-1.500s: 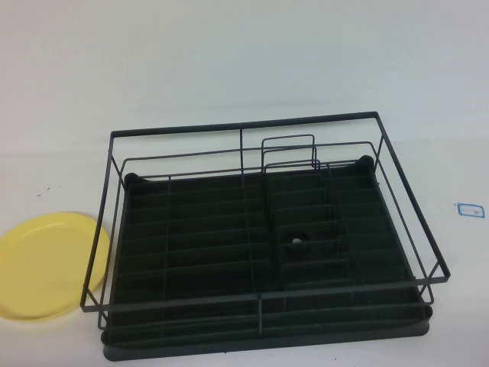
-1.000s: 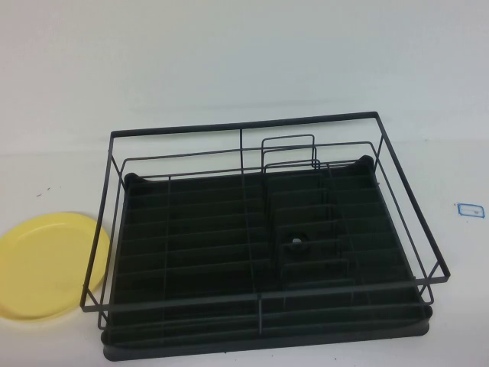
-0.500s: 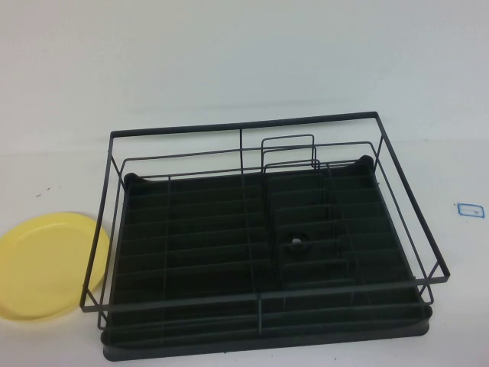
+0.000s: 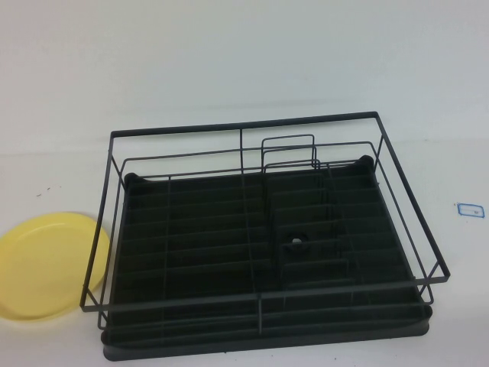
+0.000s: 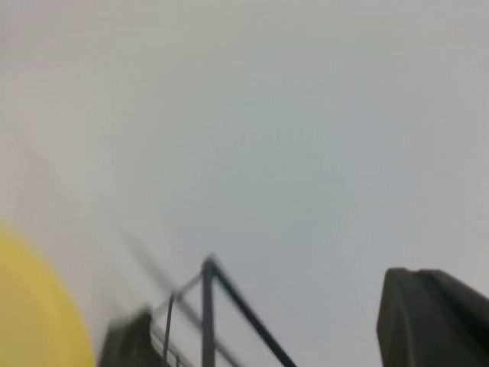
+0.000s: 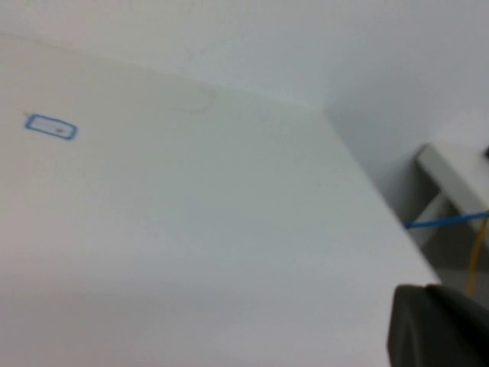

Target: Place plate on rack

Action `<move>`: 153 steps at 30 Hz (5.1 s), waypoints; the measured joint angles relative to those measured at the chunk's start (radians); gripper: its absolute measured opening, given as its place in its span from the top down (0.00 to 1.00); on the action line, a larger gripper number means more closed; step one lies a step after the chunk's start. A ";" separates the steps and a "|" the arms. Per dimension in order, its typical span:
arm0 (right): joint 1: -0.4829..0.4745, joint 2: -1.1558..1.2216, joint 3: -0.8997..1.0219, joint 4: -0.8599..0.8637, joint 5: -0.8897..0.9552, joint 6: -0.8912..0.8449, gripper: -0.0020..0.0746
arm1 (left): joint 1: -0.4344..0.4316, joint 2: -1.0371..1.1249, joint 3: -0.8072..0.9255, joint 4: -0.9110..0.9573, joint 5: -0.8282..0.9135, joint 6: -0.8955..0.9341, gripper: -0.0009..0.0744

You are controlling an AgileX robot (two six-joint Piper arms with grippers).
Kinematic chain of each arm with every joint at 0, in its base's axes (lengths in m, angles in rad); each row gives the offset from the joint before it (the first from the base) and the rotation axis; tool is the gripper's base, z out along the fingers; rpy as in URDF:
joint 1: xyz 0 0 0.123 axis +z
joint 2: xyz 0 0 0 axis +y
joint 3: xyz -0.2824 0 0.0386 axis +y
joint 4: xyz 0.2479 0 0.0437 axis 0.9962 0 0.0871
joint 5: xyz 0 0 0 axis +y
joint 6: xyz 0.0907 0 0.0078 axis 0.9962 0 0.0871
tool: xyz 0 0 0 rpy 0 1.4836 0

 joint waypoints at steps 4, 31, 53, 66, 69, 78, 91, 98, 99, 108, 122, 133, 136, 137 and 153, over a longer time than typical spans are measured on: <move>0.000 0.000 0.000 -0.222 -0.012 0.000 0.98 | 0.000 0.000 -0.156 0.162 0.081 0.179 0.99; 0.000 0.000 -0.338 0.082 -0.873 0.517 0.98 | -0.199 0.486 -1.274 0.636 0.562 0.511 0.99; 0.002 0.596 -1.104 -1.015 -1.116 1.442 0.98 | -0.512 0.735 -1.525 1.142 1.054 0.274 0.99; 0.127 0.961 -1.091 -1.085 -1.229 1.168 0.98 | -0.649 0.935 -1.523 1.097 1.029 0.157 0.99; 0.178 0.999 -1.087 -1.085 -1.211 1.121 0.98 | -0.649 1.025 -1.521 1.169 1.082 0.017 0.99; 0.266 1.017 -0.936 -1.079 -0.957 1.013 0.98 | -0.642 1.068 -1.569 1.591 1.231 -0.320 0.99; 0.324 1.019 -0.765 -1.063 -0.743 0.921 0.98 | -0.441 0.995 -1.648 1.402 1.189 0.362 0.99; 0.326 1.019 -0.765 -1.063 -0.860 0.960 0.98 | -0.441 1.019 -1.648 0.932 1.115 0.881 0.99; 0.326 1.019 -0.765 -1.063 -0.877 0.969 0.98 | -0.441 1.038 -1.648 0.934 1.120 0.879 0.99; 0.326 1.019 -0.765 -1.065 -1.066 0.996 0.98 | -0.218 1.293 -1.502 0.839 1.000 0.683 0.99; 0.326 1.019 -0.765 -1.071 -1.113 1.004 0.98 | 0.288 1.308 -0.989 0.084 0.741 0.712 0.99; 0.326 1.019 -0.765 -1.073 -1.104 1.010 0.98 | 0.330 1.312 -0.918 -0.173 0.610 0.774 0.99; 0.326 1.021 -0.764 -1.073 -1.096 1.048 0.98 | 0.330 1.335 -0.918 -0.234 0.601 0.779 0.99; 0.326 1.026 -0.764 -1.073 -1.085 1.091 0.98 | 0.328 1.350 -0.918 -0.240 0.600 0.779 0.99; 0.321 1.391 -0.768 -1.069 -0.819 1.526 0.98 | 0.328 1.460 -0.918 -0.315 0.757 0.922 0.99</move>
